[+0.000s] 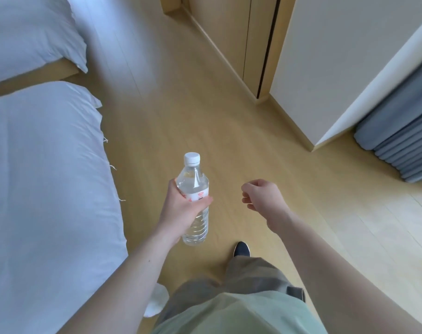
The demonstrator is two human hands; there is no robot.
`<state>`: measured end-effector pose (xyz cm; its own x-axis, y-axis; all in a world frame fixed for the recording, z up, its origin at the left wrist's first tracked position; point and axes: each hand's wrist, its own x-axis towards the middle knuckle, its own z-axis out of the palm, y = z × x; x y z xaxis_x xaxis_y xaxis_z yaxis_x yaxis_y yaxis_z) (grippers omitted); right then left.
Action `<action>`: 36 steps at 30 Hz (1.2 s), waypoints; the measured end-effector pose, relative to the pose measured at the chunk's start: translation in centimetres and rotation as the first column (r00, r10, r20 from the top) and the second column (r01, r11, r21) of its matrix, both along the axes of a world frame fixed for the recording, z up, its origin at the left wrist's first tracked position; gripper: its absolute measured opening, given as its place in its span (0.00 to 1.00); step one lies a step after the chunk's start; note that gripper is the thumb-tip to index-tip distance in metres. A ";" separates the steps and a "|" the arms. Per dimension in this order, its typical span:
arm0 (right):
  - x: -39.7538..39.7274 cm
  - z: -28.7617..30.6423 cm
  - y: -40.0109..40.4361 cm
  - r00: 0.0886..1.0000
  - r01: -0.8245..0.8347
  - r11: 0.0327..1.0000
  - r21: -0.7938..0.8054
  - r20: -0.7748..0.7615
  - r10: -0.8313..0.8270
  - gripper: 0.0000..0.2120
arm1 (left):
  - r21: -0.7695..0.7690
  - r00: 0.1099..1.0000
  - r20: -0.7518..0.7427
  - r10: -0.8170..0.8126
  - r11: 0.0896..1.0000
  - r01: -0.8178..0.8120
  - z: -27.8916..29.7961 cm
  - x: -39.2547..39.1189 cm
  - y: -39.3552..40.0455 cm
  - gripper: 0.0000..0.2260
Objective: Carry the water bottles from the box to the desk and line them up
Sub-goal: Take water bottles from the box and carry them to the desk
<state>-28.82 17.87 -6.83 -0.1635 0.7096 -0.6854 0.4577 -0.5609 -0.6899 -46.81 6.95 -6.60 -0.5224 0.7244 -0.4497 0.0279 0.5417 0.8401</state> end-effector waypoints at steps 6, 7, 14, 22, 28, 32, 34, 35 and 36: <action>-3.5 0.5 9.5 0.999 -0.019 1.000 -0.011 -0.026 0.018 0.08 | 0.010 0.999 0.009 0.036 0.999 -0.036 1.0 -2.8 8.3 0.29; -4.3 0.4 10.8 0.999 -0.016 1.000 -0.015 -0.032 0.016 0.08 | 0.010 0.999 0.008 0.039 0.999 -0.039 1.1 -3.5 9.5 0.29; -11.8 0.3 19.9 0.998 -0.061 0.998 -0.016 -0.020 0.061 0.07 | 0.015 0.996 0.022 0.090 0.996 -0.090 0.5 -10.7 18.2 0.28; -24.6 0.9 31.5 0.998 -0.063 0.998 -0.017 0.019 0.064 0.05 | 0.022 0.994 0.045 0.095 0.995 -0.096 0.0 -22.9 28.8 0.26; -34.0 1.9 38.3 0.996 -0.086 0.996 0.003 0.027 0.086 0.04 | 0.041 0.991 0.050 0.127 0.991 -0.129 0.8 -31.5 35.7 0.29; -38.7 1.8 42.2 0.994 -0.112 0.994 0.011 0.019 0.112 0.04 | 0.069 0.985 0.067 0.158 0.984 -0.163 0.6 -35.9 39.3 0.28; -40.9 1.7 44.3 0.992 -0.124 0.992 0.005 0.015 0.124 0.04 | 0.070 0.980 0.075 0.186 0.979 -0.192 0.2 -37.9 41.1 0.28; -42.0 1.6 45.4 0.992 -0.127 0.992 0.002 0.008 0.127 0.04 | 0.069 0.977 0.072 0.199 0.977 -0.204 0.0 -38.9 42.1 0.29; -43.1 1.4 46.6 0.992 -0.130 0.992 -0.001 0.000 0.130 0.04 | 0.070 0.976 0.066 0.208 0.975 -0.213 -0.2 -39.9 43.1 0.28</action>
<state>-71.90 64.46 -5.39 -0.2539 0.6818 -0.6861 0.5268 -0.4974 -0.6893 -86.72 50.08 -6.81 -0.6416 0.6342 -0.4314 -0.1295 0.4648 0.8759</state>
